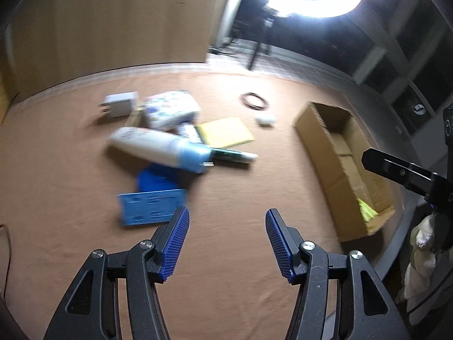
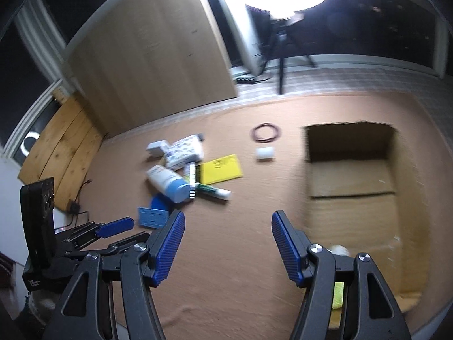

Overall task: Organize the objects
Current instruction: 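Reach the right tool to the blue phone stand and grasp it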

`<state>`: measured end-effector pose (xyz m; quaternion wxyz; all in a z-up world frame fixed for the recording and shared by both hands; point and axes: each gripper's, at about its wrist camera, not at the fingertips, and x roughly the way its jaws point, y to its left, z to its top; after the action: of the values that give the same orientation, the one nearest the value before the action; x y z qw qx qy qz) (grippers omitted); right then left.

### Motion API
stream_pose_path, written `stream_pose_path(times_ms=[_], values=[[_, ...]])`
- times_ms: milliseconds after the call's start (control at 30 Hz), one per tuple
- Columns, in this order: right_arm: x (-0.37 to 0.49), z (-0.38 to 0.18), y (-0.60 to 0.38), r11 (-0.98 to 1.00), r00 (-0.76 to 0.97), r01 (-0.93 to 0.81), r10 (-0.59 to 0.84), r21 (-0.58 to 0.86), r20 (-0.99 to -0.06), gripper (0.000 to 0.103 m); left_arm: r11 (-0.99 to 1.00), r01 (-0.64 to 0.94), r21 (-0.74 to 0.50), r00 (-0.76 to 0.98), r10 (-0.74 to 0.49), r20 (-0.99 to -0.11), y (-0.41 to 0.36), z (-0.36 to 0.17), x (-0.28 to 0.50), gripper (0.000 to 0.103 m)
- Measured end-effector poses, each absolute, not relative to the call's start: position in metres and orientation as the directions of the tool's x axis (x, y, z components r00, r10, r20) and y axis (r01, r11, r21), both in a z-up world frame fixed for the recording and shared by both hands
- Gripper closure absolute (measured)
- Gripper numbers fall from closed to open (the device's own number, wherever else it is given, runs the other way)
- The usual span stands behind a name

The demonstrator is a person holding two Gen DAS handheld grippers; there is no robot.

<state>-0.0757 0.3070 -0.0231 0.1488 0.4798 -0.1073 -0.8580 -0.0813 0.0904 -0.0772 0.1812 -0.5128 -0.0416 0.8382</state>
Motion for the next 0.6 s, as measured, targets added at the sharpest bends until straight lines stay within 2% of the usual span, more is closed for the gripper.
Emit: stream_pose_path(times_ms=[267, 467, 600], values=[[-0.112, -0.047, 0.249, -0.875, -0.378, 0.232, -0.484, 0.425, -0.789, 0.045, -0.963, -0.148, -0.225, -0.44, 0.268, -0.857, 0.014, -0.086, -0.082, 0.043], [-0.123, -0.074, 0.217, -0.845, -0.29, 0.233, -0.532, 0.481, -0.795, 0.059, -0.967, -0.113, -0.227, -0.435, 0.254, -0.864, -0.015, -0.099, -0.091, 0.044], [-0.125, -0.094, 0.203, -0.838, -0.254, 0.199, -0.545, 0.508, -0.799, 0.074, -0.961, -0.089, -0.263, -0.426, 0.276, -0.862, -0.021, -0.107, -0.106, 0.044]])
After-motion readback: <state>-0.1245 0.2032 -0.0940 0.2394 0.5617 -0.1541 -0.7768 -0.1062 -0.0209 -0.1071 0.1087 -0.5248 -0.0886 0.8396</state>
